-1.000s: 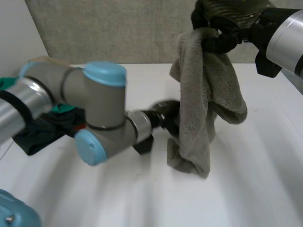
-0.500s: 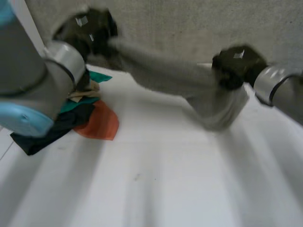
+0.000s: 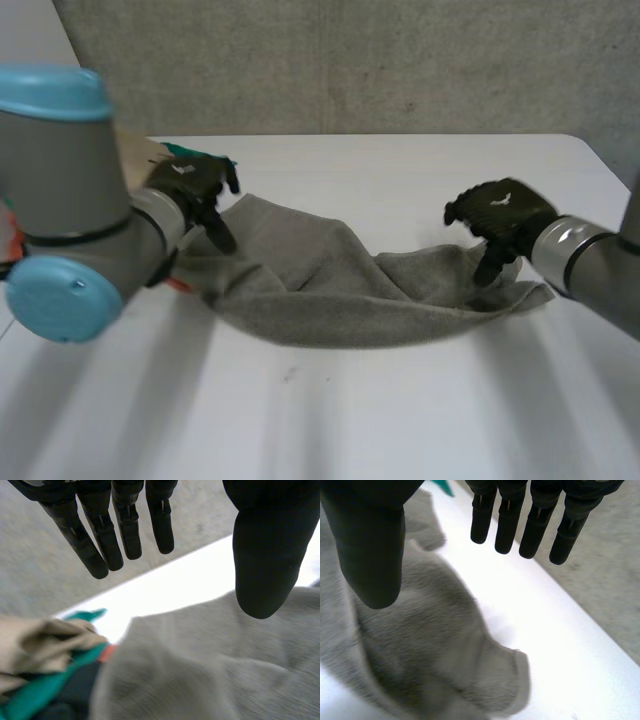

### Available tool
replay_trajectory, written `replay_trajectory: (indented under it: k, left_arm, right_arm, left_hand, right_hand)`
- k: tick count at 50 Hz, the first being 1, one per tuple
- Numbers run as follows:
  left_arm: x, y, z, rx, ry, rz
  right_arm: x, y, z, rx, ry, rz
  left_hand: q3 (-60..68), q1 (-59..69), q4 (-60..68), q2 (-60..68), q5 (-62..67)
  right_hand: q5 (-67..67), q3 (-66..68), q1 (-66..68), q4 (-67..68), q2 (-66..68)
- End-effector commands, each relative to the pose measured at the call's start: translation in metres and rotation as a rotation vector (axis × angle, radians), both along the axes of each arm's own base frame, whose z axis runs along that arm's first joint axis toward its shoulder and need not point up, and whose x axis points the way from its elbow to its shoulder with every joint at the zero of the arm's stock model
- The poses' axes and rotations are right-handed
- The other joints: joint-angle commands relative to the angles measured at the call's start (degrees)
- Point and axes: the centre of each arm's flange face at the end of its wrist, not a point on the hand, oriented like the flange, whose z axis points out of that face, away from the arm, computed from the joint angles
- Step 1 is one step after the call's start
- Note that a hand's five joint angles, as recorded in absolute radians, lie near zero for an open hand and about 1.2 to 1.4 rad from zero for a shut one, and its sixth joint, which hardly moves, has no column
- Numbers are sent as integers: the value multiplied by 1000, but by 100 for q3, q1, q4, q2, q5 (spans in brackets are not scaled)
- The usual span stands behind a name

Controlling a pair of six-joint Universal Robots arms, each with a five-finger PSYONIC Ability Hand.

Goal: Fold the laundry.

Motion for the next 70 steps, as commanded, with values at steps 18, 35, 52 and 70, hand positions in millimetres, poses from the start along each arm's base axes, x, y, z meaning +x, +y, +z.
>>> replay_trajectory:
  k: [18,35,52,70]
  left_arm:
    - [28,-28,-37,-16,-365,-262]
    - [-22,-11,-99,-13,-442,-213]
    - [-21,-30,-91,-54,-448,-154]
    - [26,-13,15,-135,-313,-134]
  right_arm:
    - [-48,11,-36,124,144,30]
    - [-55,-4,-70,30,131,34]
    - [-55,-31,-85,-120,110,23]
    - [-85,-18,49,-51,-17,-128]
  left_hand:
    - [247,225,293,237,316]
    - [-377,-399,-331,-386,-308]
    - [5324,5302,5370,5315,5393]
    - [5324,5302,5370,5315,5393]
  right_hand:
    - [1121,922,979,1007,942]
    - [1539,1340,1397,1425,1361]
    - [5547,5348,5405,5433,5369]
    - [5547,5348,5405,5433,5369]
